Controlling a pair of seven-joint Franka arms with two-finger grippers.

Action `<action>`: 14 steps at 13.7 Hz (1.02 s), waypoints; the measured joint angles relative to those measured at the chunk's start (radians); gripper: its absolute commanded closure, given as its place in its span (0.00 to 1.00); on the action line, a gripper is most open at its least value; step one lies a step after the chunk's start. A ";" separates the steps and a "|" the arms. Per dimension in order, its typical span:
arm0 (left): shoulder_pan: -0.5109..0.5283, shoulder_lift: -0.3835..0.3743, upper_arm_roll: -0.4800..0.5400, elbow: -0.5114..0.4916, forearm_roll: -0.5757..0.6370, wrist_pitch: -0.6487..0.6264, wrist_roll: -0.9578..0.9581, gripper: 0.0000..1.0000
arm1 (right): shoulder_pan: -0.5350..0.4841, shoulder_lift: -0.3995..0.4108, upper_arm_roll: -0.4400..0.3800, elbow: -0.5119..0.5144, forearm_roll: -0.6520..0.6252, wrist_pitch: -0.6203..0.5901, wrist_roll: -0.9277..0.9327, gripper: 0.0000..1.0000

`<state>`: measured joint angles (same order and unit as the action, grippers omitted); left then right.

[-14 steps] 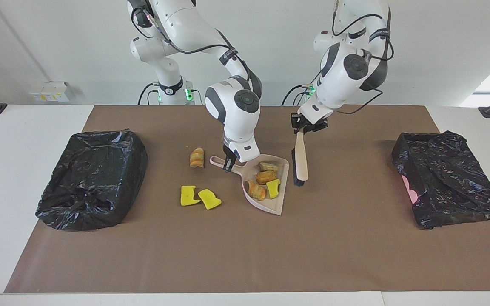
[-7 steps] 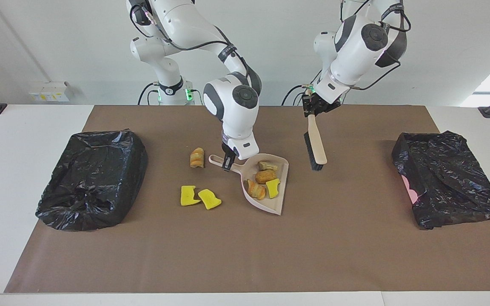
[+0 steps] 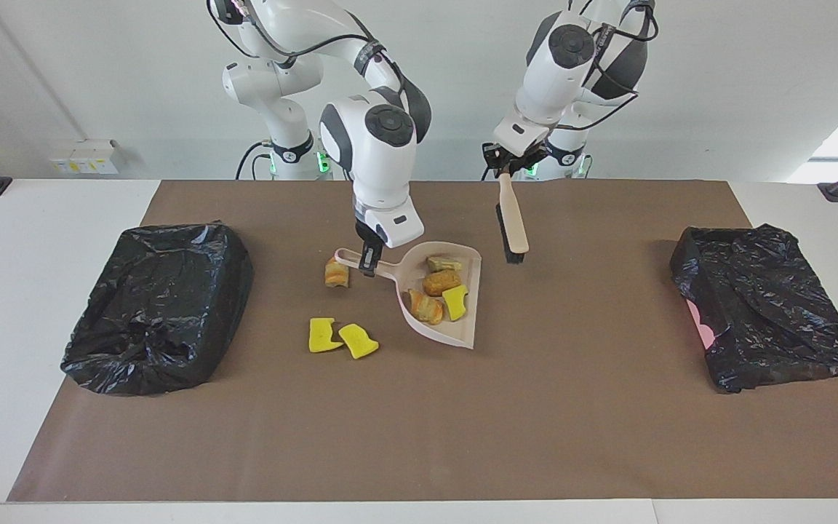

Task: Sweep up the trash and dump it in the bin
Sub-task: 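Carry the loaded dustpan with the right gripper to the nearby black bag, then tip the dustpan over the bag while the left gripper lays the brush down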

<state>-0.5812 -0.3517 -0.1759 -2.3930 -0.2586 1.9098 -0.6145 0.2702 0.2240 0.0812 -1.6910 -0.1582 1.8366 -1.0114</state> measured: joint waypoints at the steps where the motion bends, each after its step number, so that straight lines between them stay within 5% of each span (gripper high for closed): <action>1: -0.047 0.005 -0.001 -0.036 0.000 0.071 -0.044 1.00 | -0.031 0.000 0.000 0.000 0.000 0.000 -0.034 1.00; 11: -0.170 0.160 -0.002 -0.106 0.000 0.352 -0.205 0.98 | -0.421 -0.034 -0.012 0.060 -0.002 -0.015 -0.475 1.00; 12: -0.170 0.166 -0.001 -0.106 0.000 0.354 -0.205 0.79 | -0.464 -0.036 -0.013 0.069 -0.002 -0.017 -0.524 1.00; 14: -0.172 0.166 -0.001 -0.105 0.000 0.355 -0.200 0.00 | -0.535 -0.036 -0.013 0.074 -0.007 -0.017 -0.602 1.00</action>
<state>-0.7528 -0.1857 -0.1773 -2.4977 -0.2584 2.2648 -0.8144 -0.2648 0.1880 0.0680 -1.6174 -0.1651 1.8192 -1.6133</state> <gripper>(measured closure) 0.736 0.687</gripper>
